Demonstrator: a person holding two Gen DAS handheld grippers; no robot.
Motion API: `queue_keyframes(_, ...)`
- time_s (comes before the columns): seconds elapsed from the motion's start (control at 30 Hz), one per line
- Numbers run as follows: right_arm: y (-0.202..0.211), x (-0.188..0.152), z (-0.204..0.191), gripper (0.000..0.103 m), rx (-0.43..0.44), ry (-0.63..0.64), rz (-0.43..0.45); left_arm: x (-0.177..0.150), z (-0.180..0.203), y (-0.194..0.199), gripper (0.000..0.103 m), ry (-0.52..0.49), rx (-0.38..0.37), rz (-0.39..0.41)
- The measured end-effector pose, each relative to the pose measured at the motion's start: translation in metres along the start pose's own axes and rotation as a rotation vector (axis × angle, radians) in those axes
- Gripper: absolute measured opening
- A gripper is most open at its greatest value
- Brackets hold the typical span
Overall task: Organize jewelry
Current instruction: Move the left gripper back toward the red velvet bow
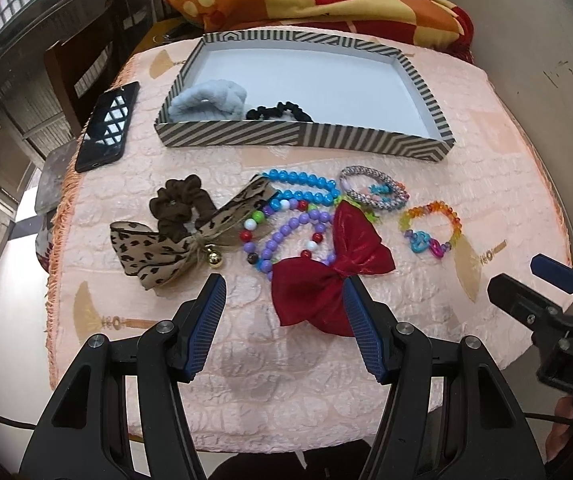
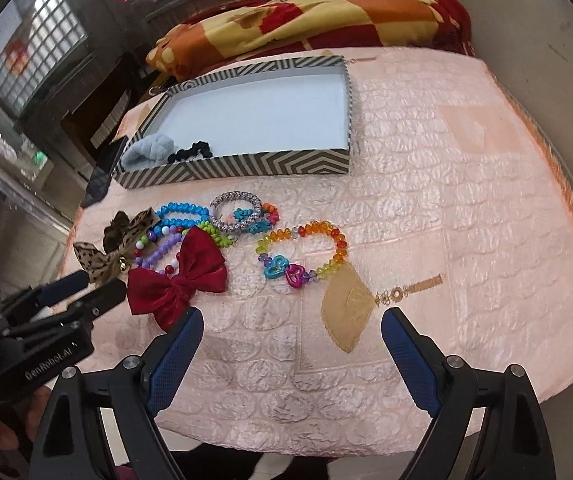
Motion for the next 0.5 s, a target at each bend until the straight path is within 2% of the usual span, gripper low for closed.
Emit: queue_keyframes(0.5,0.006,-0.003,0.004,0.089,-0.024,0.017,0.033,0.000,0.012,-0.008,0.061,-0.026,-0.038,-0.011)
Point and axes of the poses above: each gripper's, at about its wrist camera, not at the fingertips, and y roughly against the way its jaws point, z to its right, x to its top, the point moved 5 cm from there along -y, roughly the way its jaws point, and after that the axes turned 14 degrees about -y, right-handed, at the moved point
